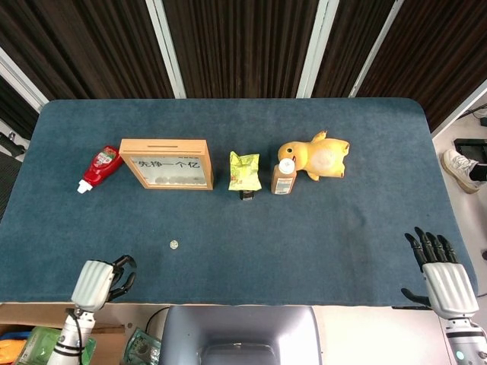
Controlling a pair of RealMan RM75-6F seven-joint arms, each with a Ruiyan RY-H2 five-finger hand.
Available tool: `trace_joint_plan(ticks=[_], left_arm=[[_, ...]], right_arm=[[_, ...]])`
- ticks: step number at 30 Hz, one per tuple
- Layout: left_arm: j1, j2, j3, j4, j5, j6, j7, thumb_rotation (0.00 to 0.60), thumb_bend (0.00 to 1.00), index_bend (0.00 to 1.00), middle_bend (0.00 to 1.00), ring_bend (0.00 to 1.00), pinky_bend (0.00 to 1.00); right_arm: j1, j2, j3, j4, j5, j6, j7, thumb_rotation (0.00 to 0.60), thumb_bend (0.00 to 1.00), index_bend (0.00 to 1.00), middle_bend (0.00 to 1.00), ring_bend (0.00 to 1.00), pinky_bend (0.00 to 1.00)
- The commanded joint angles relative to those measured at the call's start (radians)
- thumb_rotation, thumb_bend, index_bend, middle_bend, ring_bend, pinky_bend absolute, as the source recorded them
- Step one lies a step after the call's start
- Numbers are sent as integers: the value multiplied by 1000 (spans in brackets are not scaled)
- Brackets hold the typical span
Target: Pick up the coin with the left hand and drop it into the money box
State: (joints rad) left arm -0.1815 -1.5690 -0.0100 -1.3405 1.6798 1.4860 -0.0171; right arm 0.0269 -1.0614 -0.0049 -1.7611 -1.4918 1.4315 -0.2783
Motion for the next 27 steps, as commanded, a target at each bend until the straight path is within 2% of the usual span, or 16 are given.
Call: trace_joint_plan(ticks=[1, 10, 16, 27], left_arm=[[-46, -114, -36, 42, -50, -73, 107, 600, 385, 488, 1000, 1000, 1000], [-126, -215, -97, 87, -139, -184, 226, 600, 384, 466, 1000, 1000, 1000], [-162, -280, -128, 129, -182, -205, 307, 600, 382, 466, 1000, 1000, 1000], [-207, -364, -154, 210, -246, -233, 422, 600, 387, 462, 1000, 1000, 1000]], right_arm=[[1, 1, 0, -1, 3, -3, 1, 600, 128, 0, 0, 0, 0], [5, -1, -1, -2, 7, -10, -6, 600, 128, 0, 0, 0, 0], [8, 1, 2, -2, 13, -15, -1, 600, 128, 0, 0, 0, 0], [8, 6, 3, -3, 16, -13, 8, 600, 128, 0, 0, 0, 0]])
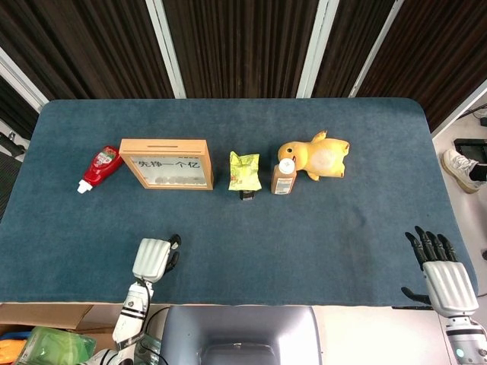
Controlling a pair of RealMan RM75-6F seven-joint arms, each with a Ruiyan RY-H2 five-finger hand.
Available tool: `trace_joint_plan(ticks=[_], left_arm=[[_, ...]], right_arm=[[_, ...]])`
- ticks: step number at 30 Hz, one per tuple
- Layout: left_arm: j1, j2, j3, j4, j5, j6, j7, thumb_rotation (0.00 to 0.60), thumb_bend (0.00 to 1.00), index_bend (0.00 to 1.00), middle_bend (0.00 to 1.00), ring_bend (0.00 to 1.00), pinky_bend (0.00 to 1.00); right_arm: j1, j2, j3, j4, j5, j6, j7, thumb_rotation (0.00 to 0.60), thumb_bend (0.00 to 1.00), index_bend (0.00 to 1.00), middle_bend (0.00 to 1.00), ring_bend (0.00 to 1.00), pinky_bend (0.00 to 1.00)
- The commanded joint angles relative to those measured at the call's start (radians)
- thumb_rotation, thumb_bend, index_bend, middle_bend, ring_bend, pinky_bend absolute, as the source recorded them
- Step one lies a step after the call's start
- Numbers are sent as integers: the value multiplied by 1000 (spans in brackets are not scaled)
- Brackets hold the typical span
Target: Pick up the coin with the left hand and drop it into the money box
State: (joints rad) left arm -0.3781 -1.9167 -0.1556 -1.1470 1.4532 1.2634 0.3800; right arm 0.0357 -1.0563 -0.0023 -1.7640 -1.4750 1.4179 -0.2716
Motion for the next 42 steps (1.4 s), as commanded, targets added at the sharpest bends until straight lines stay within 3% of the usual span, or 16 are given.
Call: trace_joint_plan(ticks=[1, 42], left_arm=[[-13, -21, -10, 22, -29, -16, 34, 600, 387, 461, 1000, 1000, 1000], [-41, -34, 7, 58, -117, -20, 137, 600, 390, 440, 1000, 1000, 1000]], right_arm=[[-1, 1, 0, 0, -1, 2, 3, 600, 128, 0, 0, 0, 0], [-1, 5, -3, -1, -4, 6, 11, 600, 128, 0, 0, 0, 0]])
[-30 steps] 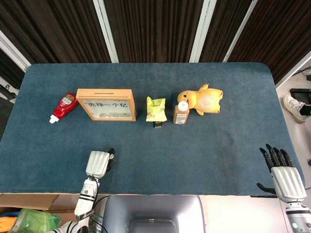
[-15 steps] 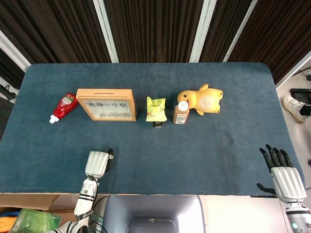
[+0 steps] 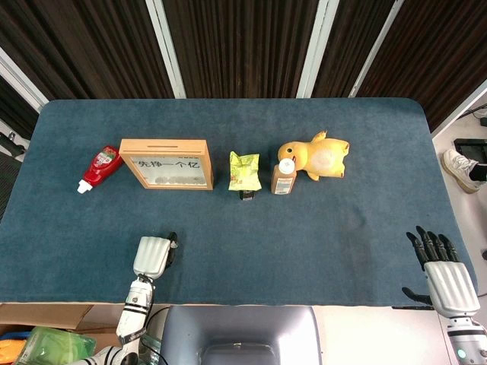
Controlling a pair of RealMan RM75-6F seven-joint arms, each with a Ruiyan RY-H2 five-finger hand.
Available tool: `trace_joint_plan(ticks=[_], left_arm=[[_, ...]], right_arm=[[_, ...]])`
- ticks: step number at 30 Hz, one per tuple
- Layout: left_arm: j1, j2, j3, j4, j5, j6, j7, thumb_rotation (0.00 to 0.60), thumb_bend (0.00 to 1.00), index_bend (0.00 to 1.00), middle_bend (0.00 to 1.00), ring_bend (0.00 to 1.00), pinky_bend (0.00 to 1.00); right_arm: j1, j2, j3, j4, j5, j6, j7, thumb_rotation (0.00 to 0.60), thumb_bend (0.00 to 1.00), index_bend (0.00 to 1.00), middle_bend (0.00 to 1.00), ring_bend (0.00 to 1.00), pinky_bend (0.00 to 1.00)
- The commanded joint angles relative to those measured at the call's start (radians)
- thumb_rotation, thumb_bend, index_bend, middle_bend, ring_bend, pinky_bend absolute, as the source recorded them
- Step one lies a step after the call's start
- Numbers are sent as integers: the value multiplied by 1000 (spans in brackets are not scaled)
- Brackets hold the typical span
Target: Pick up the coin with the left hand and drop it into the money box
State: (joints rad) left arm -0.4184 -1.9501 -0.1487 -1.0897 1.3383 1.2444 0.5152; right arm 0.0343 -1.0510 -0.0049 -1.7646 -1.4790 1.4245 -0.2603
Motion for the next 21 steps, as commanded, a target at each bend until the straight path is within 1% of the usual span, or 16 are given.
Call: trace_joint_plan(ticks=[1, 9, 11, 16, 21], left_arm=[[-2, -1, 0, 2, -4, -1, 3, 600, 389, 441, 1000, 1000, 1000], [-6, 0, -3, 2, -10, -1, 8, 600, 390, 442, 1000, 1000, 1000], [-7, 0, -4, 3, -11, 1, 7, 600, 389, 457, 1000, 1000, 1000], [-15, -22, -20, 43, -22, 7, -9, 600, 394, 558, 1000, 1000, 1000], [-20, -34, -23, 70, -14, 23, -37, 600, 470, 622, 1000, 1000, 1000]], right_arm=[[0, 0, 0, 0, 0, -1, 0, 600, 128, 0, 0, 0, 0], [0, 0, 0, 0, 1, -1, 0, 600, 128, 0, 0, 0, 0], [1, 0, 0, 0, 1, -2, -1, 600, 128, 0, 0, 0, 0], [3, 1, -1, 0, 1, -5, -1, 600, 128, 0, 0, 0, 0], [6, -1, 2, -1, 7, -11, -5, 600, 128, 0, 0, 0, 0]])
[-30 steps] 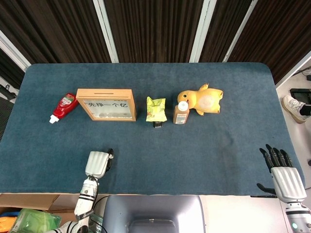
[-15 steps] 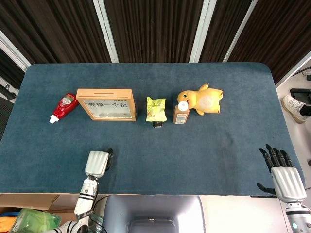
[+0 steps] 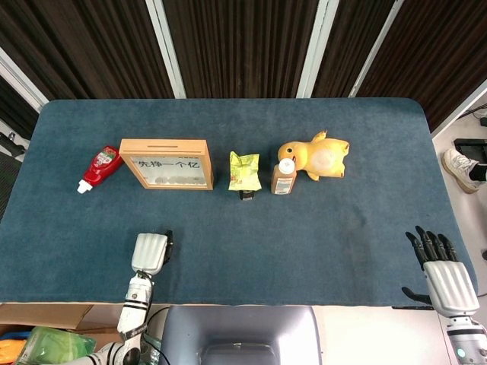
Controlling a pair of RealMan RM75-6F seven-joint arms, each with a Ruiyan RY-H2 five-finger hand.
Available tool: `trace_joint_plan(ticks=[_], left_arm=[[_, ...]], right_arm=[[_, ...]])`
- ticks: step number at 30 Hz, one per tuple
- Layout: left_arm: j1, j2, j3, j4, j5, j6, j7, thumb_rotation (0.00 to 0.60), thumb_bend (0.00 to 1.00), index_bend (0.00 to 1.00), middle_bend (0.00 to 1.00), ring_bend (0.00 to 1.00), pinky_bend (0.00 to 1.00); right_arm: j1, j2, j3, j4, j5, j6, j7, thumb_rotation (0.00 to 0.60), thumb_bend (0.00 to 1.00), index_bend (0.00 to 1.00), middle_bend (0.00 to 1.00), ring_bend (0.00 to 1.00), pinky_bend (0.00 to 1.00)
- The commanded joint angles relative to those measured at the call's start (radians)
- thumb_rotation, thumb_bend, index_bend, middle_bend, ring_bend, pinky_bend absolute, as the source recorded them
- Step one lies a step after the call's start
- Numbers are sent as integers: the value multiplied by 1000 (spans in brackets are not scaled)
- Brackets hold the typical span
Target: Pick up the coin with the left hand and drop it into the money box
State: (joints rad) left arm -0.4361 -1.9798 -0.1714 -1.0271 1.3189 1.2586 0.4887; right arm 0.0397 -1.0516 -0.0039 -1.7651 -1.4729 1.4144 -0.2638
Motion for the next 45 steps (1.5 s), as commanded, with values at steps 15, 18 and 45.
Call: trace_joint_plan(ticks=[15, 18, 45], left_arm=[[4, 65, 10, -109, 47, 37, -126, 600, 651, 663, 1000, 1000, 1000], [-1, 152, -14, -246, 72, 54, -198, 600, 670, 670, 1000, 1000, 1000], [-446, 487, -466, -546, -626, -188, 75, 600, 701, 684, 1000, 1000, 1000]], right_arm=[[4, -2, -2, -3, 3, -7, -9, 600, 128, 0, 0, 0, 0], [3, 1, -2, -4, 3, -6, -3, 600, 128, 0, 0, 0, 0], [19, 23, 30, 2, 82, -39, 51, 600, 128, 0, 0, 0, 0]])
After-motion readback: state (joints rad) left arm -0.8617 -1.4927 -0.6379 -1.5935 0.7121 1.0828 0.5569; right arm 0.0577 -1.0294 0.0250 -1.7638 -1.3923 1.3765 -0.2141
